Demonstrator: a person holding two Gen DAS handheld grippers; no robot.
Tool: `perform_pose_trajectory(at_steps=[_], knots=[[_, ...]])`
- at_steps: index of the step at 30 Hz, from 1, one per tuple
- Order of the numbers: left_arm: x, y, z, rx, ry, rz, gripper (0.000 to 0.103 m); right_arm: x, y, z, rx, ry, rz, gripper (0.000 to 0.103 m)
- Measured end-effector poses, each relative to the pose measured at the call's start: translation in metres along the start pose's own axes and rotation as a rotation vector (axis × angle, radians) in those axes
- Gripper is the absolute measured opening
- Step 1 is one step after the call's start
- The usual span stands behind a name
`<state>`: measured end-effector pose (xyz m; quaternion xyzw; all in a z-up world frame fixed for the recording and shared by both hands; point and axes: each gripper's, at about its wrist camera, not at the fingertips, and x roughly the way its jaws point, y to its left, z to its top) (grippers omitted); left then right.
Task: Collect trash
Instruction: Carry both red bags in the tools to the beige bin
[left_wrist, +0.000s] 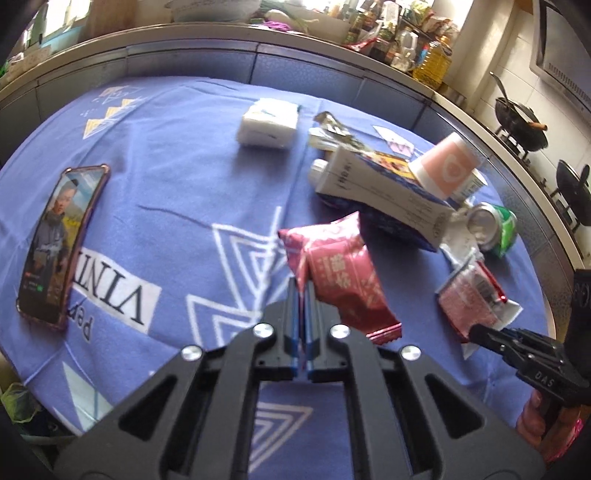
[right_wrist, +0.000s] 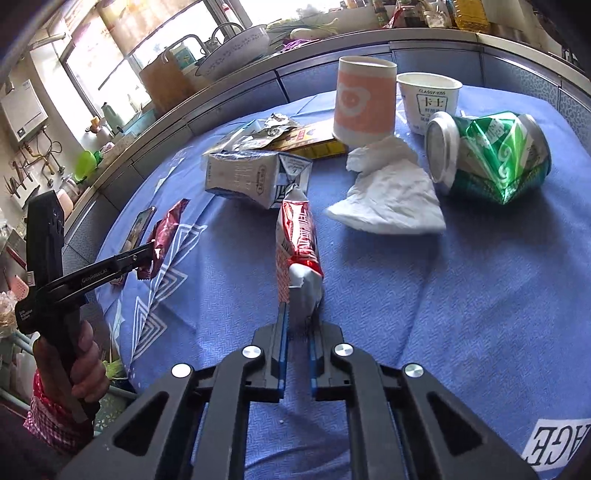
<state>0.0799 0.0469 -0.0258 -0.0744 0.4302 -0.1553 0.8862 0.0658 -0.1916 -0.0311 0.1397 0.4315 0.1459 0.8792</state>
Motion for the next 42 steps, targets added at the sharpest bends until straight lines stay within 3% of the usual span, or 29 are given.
perform_pose_trajectory(at_steps=[10, 21, 29, 42], knots=[[0.013, -0.063, -0.026, 0.121, 0.093, -0.115, 0.002, -0.013, -0.010, -0.016, 0.025, 0.017, 0.041, 0.009], [0.020, -0.112, -0.055, 0.222, 0.177, -0.161, 0.002, -0.039, -0.029, -0.051, 0.097, 0.036, 0.122, 0.009], [0.014, -0.152, -0.039, 0.302, 0.144, -0.184, 0.002, -0.081, -0.071, -0.052, 0.204, -0.097, 0.096, 0.009], [0.040, -0.314, -0.015, 0.571, 0.127, -0.344, 0.002, -0.165, -0.188, -0.078, 0.431, -0.318, -0.082, 0.009]])
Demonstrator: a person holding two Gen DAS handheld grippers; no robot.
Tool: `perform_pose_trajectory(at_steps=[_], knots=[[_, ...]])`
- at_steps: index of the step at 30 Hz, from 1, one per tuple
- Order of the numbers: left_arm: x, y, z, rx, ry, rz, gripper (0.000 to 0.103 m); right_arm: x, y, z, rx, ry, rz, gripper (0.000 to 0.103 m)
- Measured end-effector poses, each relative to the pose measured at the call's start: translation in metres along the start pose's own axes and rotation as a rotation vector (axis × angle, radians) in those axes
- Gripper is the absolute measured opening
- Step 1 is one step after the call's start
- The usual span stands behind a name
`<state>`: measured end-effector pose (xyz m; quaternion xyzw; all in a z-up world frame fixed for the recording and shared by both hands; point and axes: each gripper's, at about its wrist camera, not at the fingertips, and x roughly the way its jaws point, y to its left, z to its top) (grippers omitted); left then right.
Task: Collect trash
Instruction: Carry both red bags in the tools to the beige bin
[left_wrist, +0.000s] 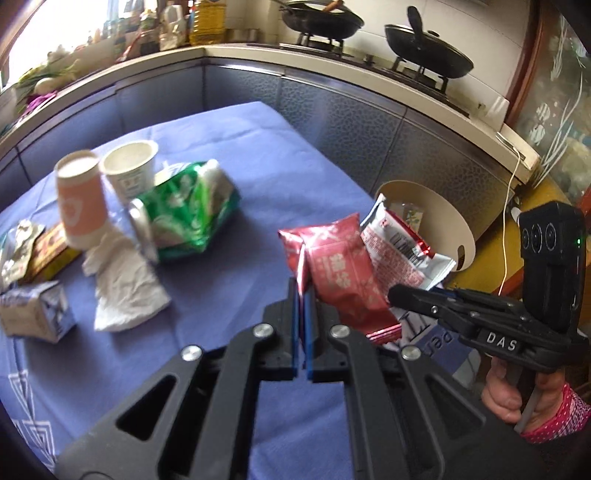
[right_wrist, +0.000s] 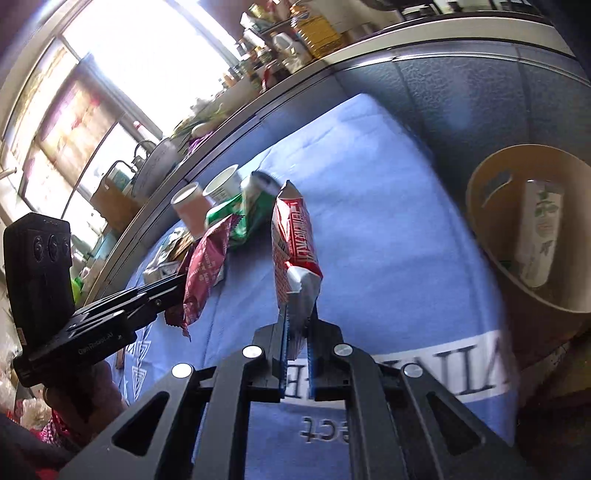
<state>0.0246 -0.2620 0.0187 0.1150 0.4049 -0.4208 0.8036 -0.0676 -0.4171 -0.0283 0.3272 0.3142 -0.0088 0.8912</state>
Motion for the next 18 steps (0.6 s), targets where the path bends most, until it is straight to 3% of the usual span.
perform_pose_trajectory(at_steps=[9, 18], knots=[[0.066, -0.082, 0.056, 0.147, 0.032, -0.072, 0.002, -0.042, -0.089, 0.024, 0.122, -0.133, -0.159, 0.009], [0.141, -0.138, 0.083, 0.252, 0.115, -0.063, 0.002, -0.047, -0.145, 0.027, 0.183, -0.110, -0.269, 0.009]])
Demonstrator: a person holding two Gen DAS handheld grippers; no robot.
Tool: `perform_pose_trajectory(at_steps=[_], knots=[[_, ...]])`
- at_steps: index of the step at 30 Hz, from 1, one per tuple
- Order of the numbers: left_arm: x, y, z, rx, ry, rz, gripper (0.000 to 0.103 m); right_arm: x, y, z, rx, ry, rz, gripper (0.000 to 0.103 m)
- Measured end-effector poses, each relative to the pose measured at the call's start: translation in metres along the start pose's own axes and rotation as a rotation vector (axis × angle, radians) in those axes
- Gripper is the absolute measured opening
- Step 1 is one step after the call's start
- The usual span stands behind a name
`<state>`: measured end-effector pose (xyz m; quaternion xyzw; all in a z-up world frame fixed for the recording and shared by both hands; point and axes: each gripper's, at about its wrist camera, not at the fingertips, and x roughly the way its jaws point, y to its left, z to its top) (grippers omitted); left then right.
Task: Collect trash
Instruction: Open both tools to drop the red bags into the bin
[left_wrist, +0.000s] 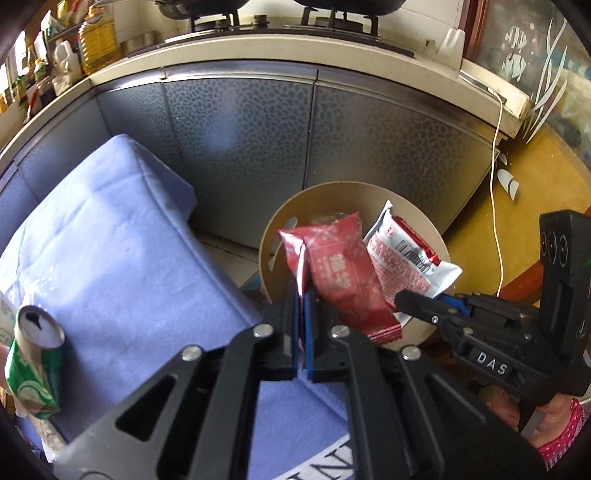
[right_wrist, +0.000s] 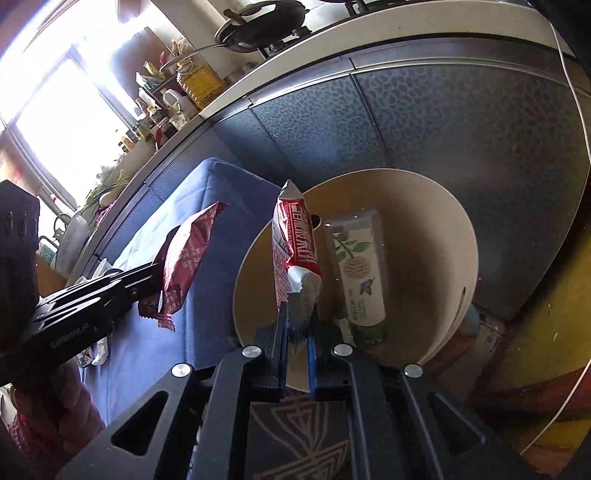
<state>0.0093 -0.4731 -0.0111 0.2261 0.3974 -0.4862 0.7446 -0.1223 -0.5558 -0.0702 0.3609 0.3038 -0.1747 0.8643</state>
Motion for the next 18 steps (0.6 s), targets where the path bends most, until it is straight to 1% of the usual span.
perform_pose_trajectory(at_steps=[4, 8, 9, 10, 11, 12, 13, 14, 15, 16, 18], knots=[[0.021, -0.014, 0.010, 0.023, 0.030, 0.005, 0.002, 0.002, -0.010, -0.001, -0.002, 0.005, -0.023, 0.009], [0.037, -0.020, 0.012, 0.031, 0.059, 0.024, 0.004, 0.006, -0.010, 0.000, -0.022, 0.007, -0.061, 0.011], [0.042, -0.022, 0.013, 0.031, 0.071, 0.026, 0.006, 0.006, -0.011, -0.001, -0.026, 0.004, -0.075, 0.012], [0.045, -0.023, 0.012, 0.029, 0.080, 0.028, 0.017, 0.006, -0.012, -0.001, -0.027, 0.000, -0.086, 0.014], [0.047, -0.023, 0.012, 0.026, 0.087, 0.036, 0.034, 0.006, -0.013, -0.001, -0.024, -0.003, -0.091, 0.019], [0.048, -0.023, 0.011, 0.023, 0.085, 0.044, 0.042, 0.006, -0.014, -0.001, -0.016, -0.007, -0.089, 0.028], [0.047, -0.024, 0.010, 0.021, 0.074, 0.053, 0.051, 0.005, -0.016, -0.002, -0.004, -0.017, -0.090, 0.034], [0.047, -0.024, 0.010, 0.023, 0.067, 0.059, 0.055, 0.003, -0.018, -0.002, 0.004, -0.035, -0.093, 0.052], [0.046, -0.024, 0.010, 0.023, 0.065, 0.063, 0.055, 0.000, -0.018, -0.003, 0.006, -0.056, -0.100, 0.064], [0.046, -0.023, 0.009, 0.019, 0.064, 0.063, 0.056, -0.001, -0.017, -0.003, 0.003, -0.066, -0.105, 0.066], [0.042, -0.018, 0.007, 0.001, 0.063, 0.056, 0.056, -0.003, -0.016, -0.003, -0.008, -0.071, -0.108, 0.067]])
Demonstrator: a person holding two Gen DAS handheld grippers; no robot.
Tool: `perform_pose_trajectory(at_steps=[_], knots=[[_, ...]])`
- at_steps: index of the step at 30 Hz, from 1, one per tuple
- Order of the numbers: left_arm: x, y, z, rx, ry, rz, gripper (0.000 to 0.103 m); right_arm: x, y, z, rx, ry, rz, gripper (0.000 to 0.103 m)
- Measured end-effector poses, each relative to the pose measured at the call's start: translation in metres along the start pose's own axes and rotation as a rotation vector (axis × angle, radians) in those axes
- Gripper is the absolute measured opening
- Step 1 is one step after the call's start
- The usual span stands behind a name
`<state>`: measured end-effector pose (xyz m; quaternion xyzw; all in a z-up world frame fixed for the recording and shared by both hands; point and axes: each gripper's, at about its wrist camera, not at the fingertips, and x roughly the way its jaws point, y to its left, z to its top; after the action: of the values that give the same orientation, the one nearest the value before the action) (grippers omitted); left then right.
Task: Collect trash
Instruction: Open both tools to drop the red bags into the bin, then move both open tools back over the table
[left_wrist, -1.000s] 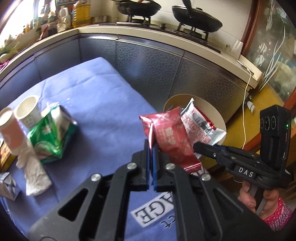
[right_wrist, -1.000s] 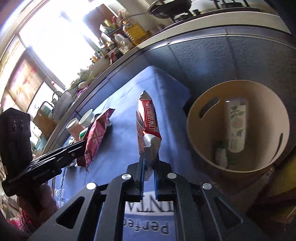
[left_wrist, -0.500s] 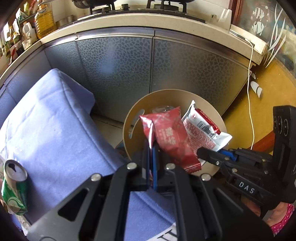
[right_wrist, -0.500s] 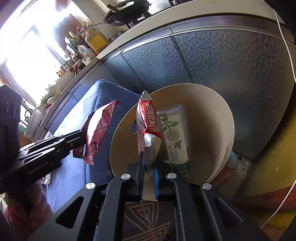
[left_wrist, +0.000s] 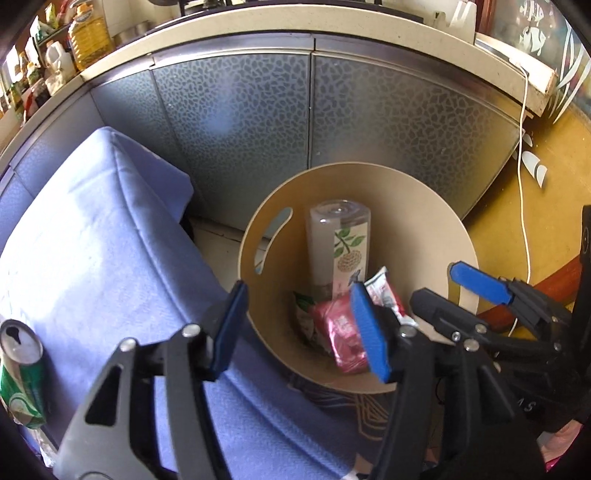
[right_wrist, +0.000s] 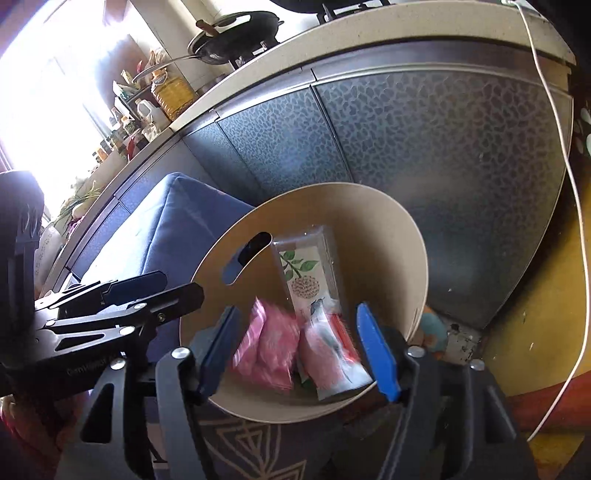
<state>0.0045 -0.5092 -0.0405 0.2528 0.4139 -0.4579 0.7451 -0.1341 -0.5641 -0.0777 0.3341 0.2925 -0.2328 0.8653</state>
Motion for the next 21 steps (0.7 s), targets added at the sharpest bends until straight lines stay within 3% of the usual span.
perform_pose_trajectory(at_steps=[10, 21], knots=[[-0.030, 0.019, -0.021, -0.055, -0.044, -0.002, 0.056, -0.016, 0.022, -0.004, -0.024, -0.028, 0.028, 0.067], [-0.081, 0.068, -0.078, -0.169, -0.123, 0.027, 0.056, -0.022, 0.089, -0.010, -0.116, -0.010, 0.098, 0.067]])
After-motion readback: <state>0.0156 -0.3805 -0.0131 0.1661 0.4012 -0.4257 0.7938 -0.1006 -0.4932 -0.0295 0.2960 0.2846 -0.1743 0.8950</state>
